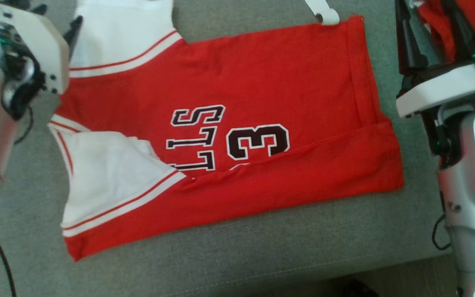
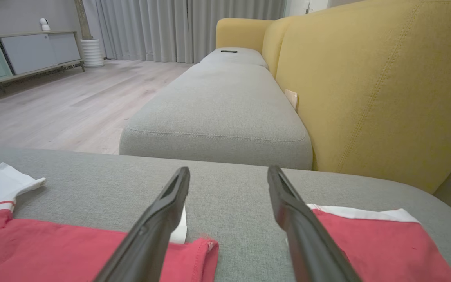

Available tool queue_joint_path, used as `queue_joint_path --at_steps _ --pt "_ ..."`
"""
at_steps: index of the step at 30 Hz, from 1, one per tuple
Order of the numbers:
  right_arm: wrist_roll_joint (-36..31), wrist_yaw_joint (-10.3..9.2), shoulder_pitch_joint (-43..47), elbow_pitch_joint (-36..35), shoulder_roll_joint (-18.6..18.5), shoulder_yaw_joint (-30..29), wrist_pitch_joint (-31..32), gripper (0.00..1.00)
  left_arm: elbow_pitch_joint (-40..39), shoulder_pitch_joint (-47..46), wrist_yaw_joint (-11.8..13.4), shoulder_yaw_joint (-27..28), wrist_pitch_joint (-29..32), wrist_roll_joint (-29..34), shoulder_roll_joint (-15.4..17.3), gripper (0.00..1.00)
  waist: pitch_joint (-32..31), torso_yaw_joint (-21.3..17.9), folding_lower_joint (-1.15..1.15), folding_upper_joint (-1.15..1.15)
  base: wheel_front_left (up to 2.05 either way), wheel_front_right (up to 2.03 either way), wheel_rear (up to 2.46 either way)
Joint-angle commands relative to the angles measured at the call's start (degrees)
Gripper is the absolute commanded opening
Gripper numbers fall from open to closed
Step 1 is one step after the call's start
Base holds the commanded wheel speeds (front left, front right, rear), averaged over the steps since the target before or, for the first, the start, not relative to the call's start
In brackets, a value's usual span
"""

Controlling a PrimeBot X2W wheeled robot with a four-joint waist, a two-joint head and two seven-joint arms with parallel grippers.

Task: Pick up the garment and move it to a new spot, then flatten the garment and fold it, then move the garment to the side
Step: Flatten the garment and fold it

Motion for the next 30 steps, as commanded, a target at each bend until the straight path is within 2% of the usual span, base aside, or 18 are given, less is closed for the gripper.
queue_joint_path --at_steps 1,6,16,24,25,26,30 --pt "0.70 -0.05 -1.64 -2.46 -0.56 1.16 0.19 1.00 0.03 -4.59 0.07 0.48 0.28 -0.98 3.80 1.00 2.13 -1.75 -0.01 0.00 0.00 0.00 0.00" --pt "0.86 -0.05 -2.81 -3.50 -0.30 2.00 0.05 1.00 3.64 -8.59 0.07 -2.26 -0.43 -3.12 4.93 1.00 4.05 -3.06 -0.01 0.00 0.00 0.00 0.00" --pt "0.60 -0.05 -2.78 -4.28 0.40 1.90 -0.53 1.00 8.50 -13.43 0.07 -8.16 -0.90 -6.72 4.82 1.00 6.02 -4.08 -0.01 0.00 0.00 0.00 0.00" --pt "0.50 -0.05 -2.69 -3.78 0.37 1.55 -0.63 1.00 8.57 -13.98 0.07 -12.03 2.49 -14.72 4.54 1.00 6.05 -4.15 -0.01 0.00 0.00 0.00 0.00" --pt "0.47 -0.05 -2.76 -3.79 0.34 1.47 -0.59 1.00 8.18 -13.93 0.07 -12.49 3.28 -16.07 4.51 0.47 6.05 -4.09 -0.01 0.00 0.00 0.00 0.00" --pt "0.44 -0.05 -2.80 -3.78 0.30 1.36 -0.56 1.00 7.70 -13.95 0.07 -12.94 3.81 -17.25 4.52 0.00 6.04 -3.99 -0.01 0.00 0.00 0.00 0.00" --pt "0.14 -0.05 -2.63 -3.60 0.06 1.00 -0.34 1.00 6.79 -14.92 0.07 -14.89 2.10 -18.56 5.10 0.00 5.72 -3.07 -0.01 0.00 0.00 0.00 0.00"
